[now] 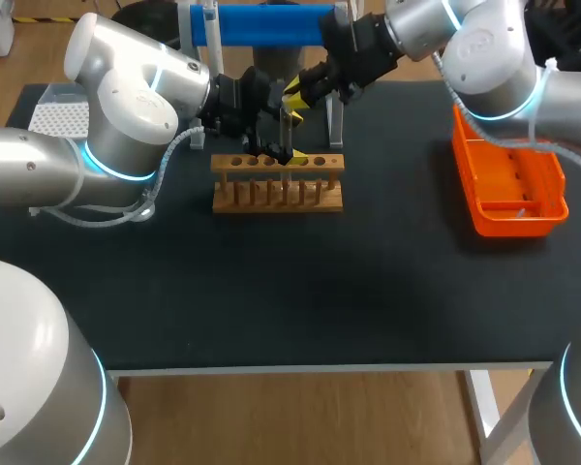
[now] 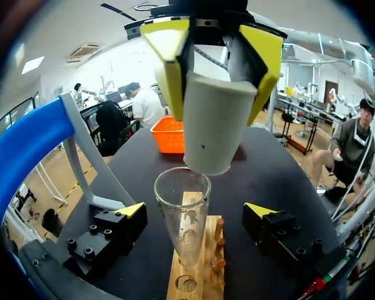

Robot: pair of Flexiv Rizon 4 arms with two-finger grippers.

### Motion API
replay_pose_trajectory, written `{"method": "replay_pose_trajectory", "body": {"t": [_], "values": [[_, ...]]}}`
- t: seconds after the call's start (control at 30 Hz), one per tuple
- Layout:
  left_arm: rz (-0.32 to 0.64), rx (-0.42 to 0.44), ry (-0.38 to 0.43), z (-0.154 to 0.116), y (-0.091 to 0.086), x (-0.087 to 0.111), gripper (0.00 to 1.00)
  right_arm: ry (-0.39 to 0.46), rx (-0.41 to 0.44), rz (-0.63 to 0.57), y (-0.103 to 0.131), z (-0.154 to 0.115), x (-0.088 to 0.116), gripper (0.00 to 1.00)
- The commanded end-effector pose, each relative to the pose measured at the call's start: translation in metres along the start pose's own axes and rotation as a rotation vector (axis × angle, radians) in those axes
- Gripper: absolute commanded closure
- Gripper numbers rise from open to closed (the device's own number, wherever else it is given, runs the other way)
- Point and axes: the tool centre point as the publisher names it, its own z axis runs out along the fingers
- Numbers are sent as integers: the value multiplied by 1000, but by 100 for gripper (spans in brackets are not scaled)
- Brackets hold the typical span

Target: Invert the test tube, pick up the pipette, mount the tip to pipette, aspirate from beaker and dispense into the tube, eject the tip, return the pipette, and cap with the stopper.

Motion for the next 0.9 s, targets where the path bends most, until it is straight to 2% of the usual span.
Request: {"method": "replay_pose_trajectory", "body": {"t": [0.03,0.9], "values": [[0,-2,5,-1,0,-1,0,2,-1,1,-1,2,-1,100],[0,-2,5,-1,0,-1,0,-2,2,3,-3,4,-2,100]]}}
